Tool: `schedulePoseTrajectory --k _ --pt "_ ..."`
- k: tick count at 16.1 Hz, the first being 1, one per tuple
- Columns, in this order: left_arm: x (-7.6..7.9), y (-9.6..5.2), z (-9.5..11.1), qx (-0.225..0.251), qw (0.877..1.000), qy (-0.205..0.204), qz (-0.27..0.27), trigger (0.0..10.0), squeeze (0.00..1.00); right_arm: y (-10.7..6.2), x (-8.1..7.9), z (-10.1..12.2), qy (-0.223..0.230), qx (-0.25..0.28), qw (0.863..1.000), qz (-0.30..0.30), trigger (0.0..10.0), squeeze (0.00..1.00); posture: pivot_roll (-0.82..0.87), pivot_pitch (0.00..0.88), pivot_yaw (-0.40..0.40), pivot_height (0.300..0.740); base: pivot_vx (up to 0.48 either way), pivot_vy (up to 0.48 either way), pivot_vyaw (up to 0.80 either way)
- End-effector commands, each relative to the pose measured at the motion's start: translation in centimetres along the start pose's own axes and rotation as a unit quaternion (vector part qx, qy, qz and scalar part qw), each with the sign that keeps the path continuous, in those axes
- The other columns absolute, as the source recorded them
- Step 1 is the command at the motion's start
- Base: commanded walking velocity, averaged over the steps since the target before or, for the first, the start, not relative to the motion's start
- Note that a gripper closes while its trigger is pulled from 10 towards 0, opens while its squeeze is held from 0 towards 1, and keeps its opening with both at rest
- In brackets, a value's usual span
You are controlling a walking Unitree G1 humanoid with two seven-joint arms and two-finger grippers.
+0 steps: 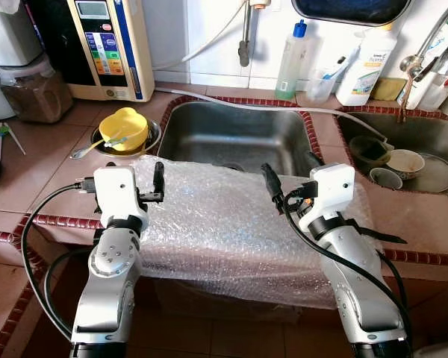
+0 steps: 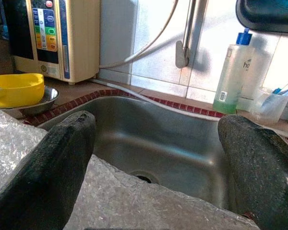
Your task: Kitchen organization
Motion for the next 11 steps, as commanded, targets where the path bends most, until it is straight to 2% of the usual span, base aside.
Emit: schedulePoseTrajectory --k 1,6,7,11 --pt "0.19 0.16 0.08 -0.002 1.0 0.006 -0.008 10.0 0.0 0.11 0.27 0.32 0.002 0.007 1.0 -0.006 10.0 0.0 -0.02 0.044 -0.008 0.74 0.0 0.0 0.0" --pt "-0.42 0.23 0.27 0.001 1.0 0.019 0.007 10.0 0.0 0.24 -0.03 0.42 -0.004 0.011 1.0 0.002 10.0 0.0 -0.01 0.039 -0.008 0.74 0.0 0.0 0.0" --pt "-0.59 0.25 0.38 0.005 1.0 0.025 0.01 10.0 0.0 0.27 -0.29 0.54 -0.02 0.014 1.0 0.012 10.0 0.0 -0.01 0.04 -0.008 0.74 0.0 0.0 0.8" --pt "-0.46 0.15 0.32 0.003 1.0 0.023 0.008 10.0 0.0 0.27 -0.24 0.33 -0.02 0.009 1.0 0.007 10.0 0.0 -0.01 0.046 -0.009 0.74 0.0 0.0 0.8"
Point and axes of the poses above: a point about 5 cm out from each wrist's last joint towards the gripper, its own y axis pointing out of the wrist towards the gripper, its own z axis along the axis of the wrist's last joint, x = y × z, the point moved 1 cm from there along y, pointing out of the wrist towards the gripper
